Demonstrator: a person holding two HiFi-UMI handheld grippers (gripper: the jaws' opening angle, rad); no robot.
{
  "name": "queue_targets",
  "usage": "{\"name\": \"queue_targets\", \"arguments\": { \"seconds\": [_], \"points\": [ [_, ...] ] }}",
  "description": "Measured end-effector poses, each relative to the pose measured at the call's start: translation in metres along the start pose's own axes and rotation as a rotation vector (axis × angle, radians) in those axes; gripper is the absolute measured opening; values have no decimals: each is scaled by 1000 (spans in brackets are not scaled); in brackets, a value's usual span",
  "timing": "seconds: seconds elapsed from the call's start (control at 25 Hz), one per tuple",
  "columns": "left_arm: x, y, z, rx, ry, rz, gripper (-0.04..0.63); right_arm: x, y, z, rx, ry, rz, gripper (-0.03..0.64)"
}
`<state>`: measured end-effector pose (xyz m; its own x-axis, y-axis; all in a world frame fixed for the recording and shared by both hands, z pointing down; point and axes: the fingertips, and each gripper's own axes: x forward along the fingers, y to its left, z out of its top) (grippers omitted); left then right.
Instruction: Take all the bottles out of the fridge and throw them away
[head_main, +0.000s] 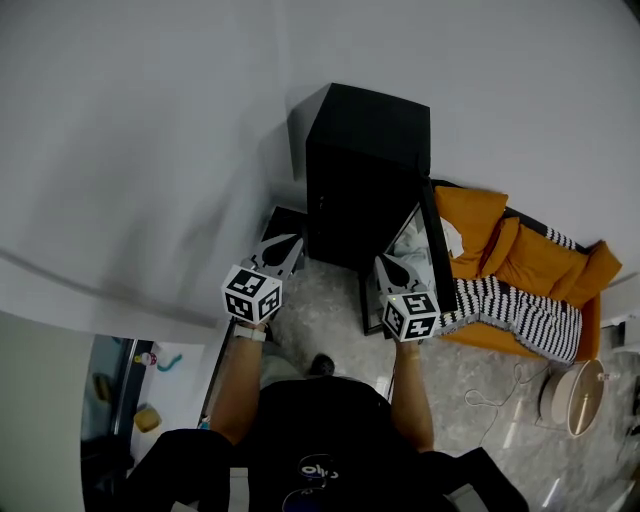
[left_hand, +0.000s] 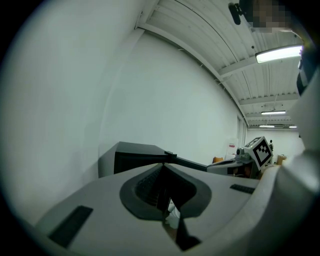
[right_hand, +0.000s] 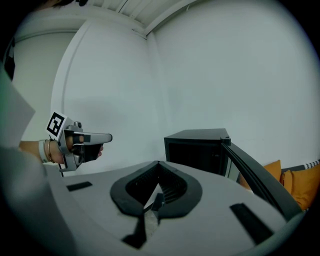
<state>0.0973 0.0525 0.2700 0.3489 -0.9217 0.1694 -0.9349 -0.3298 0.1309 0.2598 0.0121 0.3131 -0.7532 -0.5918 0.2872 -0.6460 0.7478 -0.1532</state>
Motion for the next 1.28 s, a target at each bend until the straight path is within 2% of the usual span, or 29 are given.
{"name": "queue_targets", "arguments": {
  "seconds": [1.28],
  "points": [
    [-12,-12,-10,19,21,-3,3,5,27,-9,-15,20,74,8]
  ]
}}
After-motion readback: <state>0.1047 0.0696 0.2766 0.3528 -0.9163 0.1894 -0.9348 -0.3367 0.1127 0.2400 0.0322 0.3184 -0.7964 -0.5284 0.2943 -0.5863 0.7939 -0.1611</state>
